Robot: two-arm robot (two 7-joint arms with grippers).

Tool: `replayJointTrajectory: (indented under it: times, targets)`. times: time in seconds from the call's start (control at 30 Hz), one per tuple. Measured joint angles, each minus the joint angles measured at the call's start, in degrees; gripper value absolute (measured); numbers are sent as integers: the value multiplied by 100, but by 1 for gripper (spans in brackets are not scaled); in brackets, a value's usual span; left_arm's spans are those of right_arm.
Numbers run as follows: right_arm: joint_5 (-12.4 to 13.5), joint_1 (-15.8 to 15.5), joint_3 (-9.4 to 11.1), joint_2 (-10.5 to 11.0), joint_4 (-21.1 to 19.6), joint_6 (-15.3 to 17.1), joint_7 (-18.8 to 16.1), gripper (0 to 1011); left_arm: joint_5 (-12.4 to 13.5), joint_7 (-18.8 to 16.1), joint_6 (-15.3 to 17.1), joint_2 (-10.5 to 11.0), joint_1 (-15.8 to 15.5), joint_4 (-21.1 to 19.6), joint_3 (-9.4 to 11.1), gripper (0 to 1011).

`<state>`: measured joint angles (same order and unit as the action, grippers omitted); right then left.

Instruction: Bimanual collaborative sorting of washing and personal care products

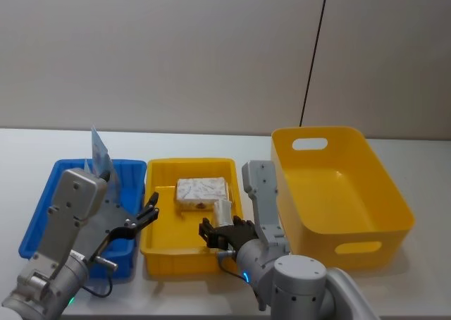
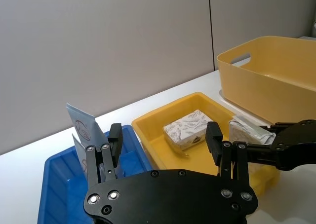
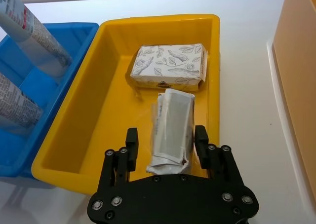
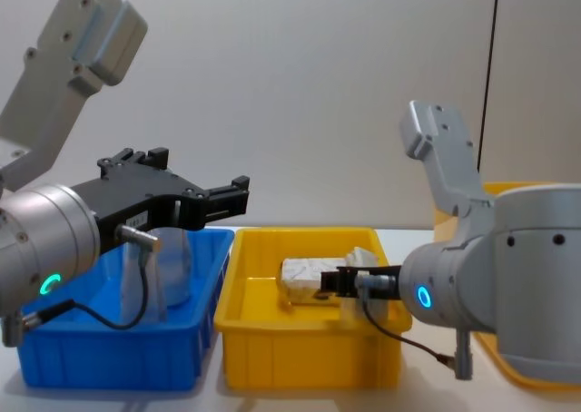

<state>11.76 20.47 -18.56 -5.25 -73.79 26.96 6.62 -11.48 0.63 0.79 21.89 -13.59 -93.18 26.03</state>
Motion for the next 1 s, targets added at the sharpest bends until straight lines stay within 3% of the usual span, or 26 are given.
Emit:
replayJointTrajectory:
  times: [0.4, 0.67, 1.0]
  targets:
    - [-51, 56, 80, -93, 124, 55, 94, 370, 0, 0, 0, 0, 0, 0, 0, 1001]
    - [-114, 56, 104, -116, 141, -25, 127, 360, 0, 0, 0, 0, 0, 0, 0, 1001]
    - [-239, -35, 55, -70, -25, -497, 46, 352, 0, 0, 0, 0, 0, 0, 0, 1001]
